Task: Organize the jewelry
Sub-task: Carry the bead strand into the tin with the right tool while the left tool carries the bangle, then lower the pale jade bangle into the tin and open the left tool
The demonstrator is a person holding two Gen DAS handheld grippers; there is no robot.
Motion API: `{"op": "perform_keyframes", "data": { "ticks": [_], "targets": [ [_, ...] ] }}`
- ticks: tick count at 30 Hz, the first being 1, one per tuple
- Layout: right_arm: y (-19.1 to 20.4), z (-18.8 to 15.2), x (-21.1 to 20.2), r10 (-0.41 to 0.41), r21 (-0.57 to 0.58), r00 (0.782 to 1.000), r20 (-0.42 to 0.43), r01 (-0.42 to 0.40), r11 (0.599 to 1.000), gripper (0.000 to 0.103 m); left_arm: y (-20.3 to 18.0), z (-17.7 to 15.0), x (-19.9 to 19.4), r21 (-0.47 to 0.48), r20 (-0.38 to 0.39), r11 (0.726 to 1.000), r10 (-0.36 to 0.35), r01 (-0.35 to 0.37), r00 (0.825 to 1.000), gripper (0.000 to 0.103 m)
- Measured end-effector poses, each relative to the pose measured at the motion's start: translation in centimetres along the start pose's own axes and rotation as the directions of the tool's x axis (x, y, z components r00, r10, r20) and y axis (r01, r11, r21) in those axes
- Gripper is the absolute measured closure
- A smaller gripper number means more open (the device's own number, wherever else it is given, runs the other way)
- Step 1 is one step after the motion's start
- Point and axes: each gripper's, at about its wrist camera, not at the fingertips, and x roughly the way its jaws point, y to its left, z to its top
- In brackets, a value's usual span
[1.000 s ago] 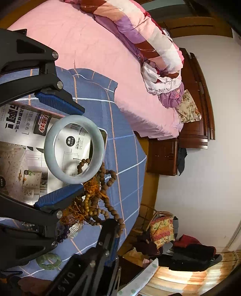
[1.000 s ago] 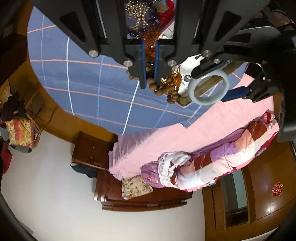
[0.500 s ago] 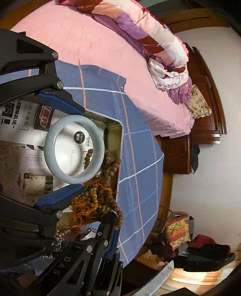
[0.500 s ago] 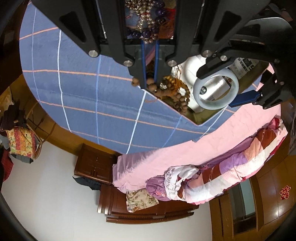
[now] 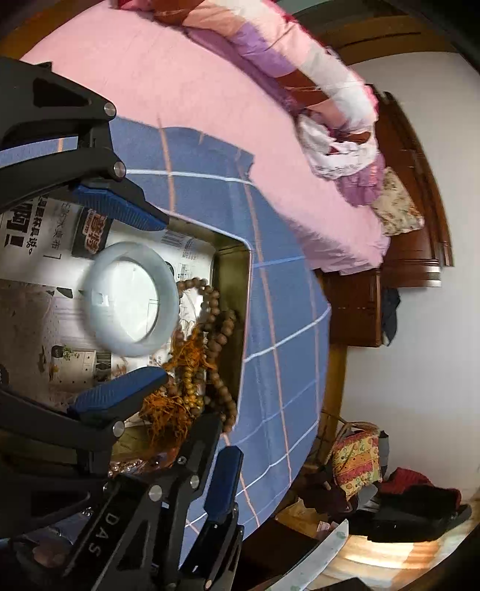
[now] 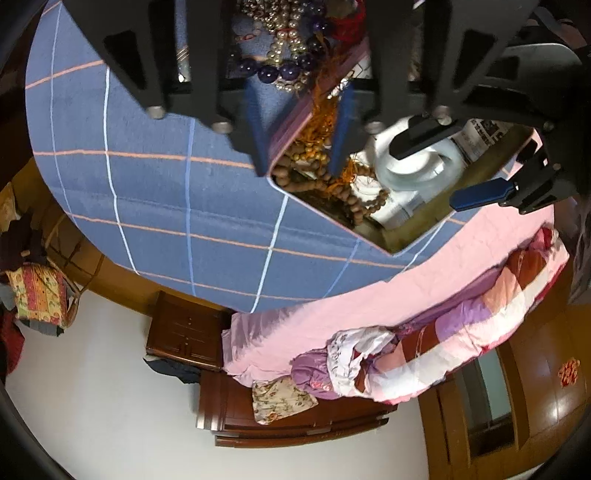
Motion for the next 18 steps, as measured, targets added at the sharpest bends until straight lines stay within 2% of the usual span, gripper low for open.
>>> {"op": "perform_keyframes", "data": {
  "ticks": [3, 7, 13, 18],
  "targets": [
    [-0.4, 0.1, -0.7, 0.002, 0.015, 1.0, 0.014, -0.003, 1.0, 0.057, 0.2, 0.1, -0.4, -0.014, 0.014, 1.0, -0.008, 0.008, 1.0, 0.027],
    [-1.0, 0.0, -1.9, -0.006, 0.027, 0.999, 0.034, 0.005, 1.0, 0.044, 0.3, 0.0, -1.3, -0.035, 0.036, 0.999, -0.015, 0.016, 0.999, 0.027],
    [-1.9, -1.4, -2.9, -0.017, 0.034, 1.0, 0.024, 0.016, 0.999, 0.04, 0.0, -0.5, -3.2, -0.074, 0.074, 0.997, -0.031, 0.037, 0.997, 0.027],
    [-3.0, -2.9, -4.2, -0.021, 0.036, 1.0, 0.015, 0.02, 0.999, 0.037, -1.1, -1.6, -4.9, -0.069, 0.097, 0.996, -0.052, 0.058, 0.994, 0.027]
  ]
}}
